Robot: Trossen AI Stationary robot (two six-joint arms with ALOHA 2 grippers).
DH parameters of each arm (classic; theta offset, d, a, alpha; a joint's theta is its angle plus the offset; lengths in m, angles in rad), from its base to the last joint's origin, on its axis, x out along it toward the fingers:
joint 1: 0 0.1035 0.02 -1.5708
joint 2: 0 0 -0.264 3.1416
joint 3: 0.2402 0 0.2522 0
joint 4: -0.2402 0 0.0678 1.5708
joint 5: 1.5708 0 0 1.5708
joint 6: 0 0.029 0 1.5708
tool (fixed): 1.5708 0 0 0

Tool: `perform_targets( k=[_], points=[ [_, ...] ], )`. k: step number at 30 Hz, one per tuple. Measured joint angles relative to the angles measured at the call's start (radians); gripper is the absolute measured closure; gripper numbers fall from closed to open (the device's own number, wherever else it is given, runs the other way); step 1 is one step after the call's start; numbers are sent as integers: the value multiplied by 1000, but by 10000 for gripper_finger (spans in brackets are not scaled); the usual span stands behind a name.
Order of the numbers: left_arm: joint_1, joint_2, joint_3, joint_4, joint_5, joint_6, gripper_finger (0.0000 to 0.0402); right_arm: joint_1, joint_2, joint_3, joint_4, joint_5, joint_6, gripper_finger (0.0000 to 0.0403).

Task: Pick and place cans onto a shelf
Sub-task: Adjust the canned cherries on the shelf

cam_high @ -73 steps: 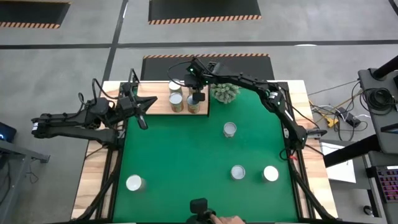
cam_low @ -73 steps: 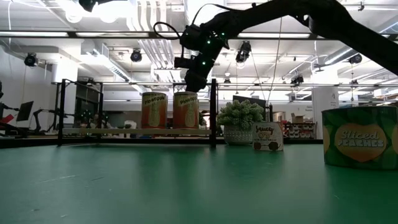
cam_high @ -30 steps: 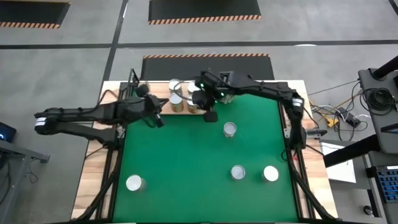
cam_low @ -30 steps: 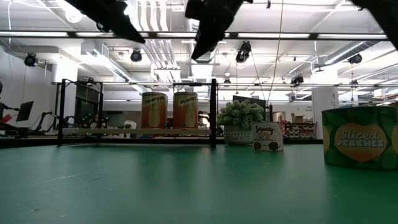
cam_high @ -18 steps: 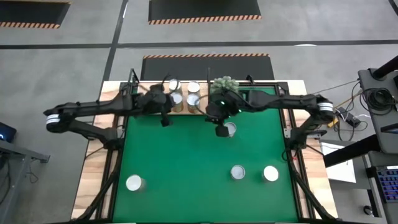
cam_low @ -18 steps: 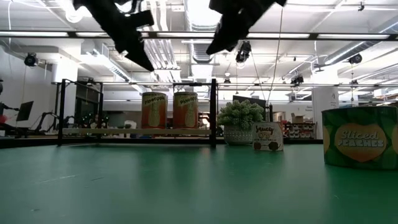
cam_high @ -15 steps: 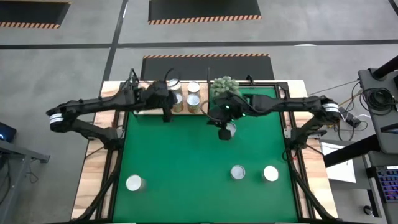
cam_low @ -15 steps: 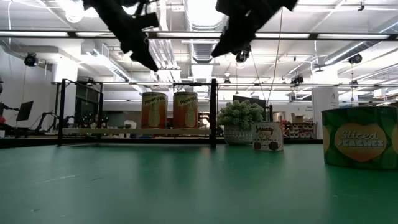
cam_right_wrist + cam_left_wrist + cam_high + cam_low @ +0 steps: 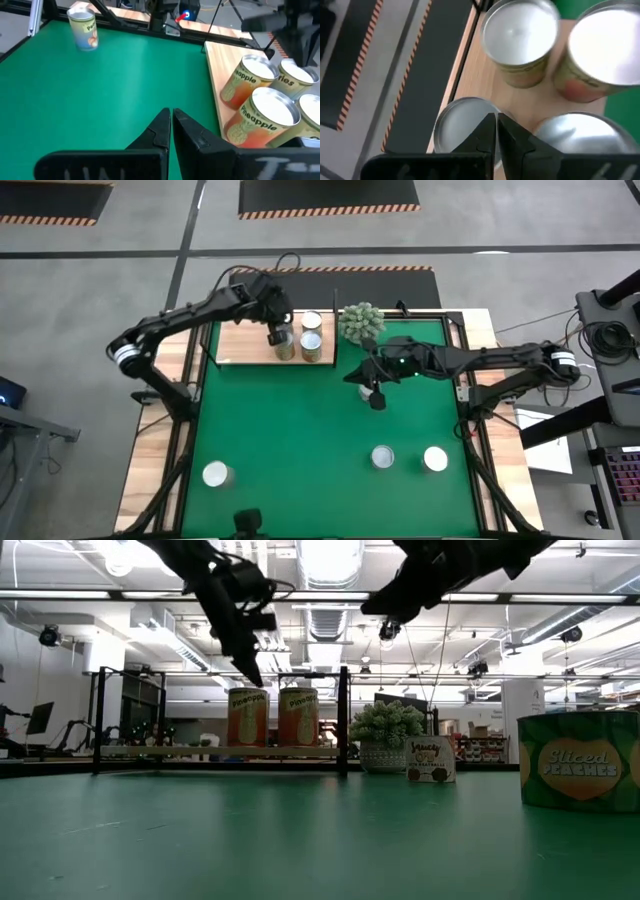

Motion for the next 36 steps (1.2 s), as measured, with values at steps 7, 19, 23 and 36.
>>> perform_targets(
  k=[7,19,23,36],
  points=[
    [18,61,4,-1,0,-1,402,0,-13,-12,-1,0,-8,394],
    [13,56,-5,-8,0,-50,402,0,-13,-12,0,1,-16,394],
    [11,55,-6,-9,7,-67,402,0,-12,-13,0,1,-16,394],
    [7,54,-7,-10,26,-77,402,0,-12,-13,0,1,-15,394]
  ],
)
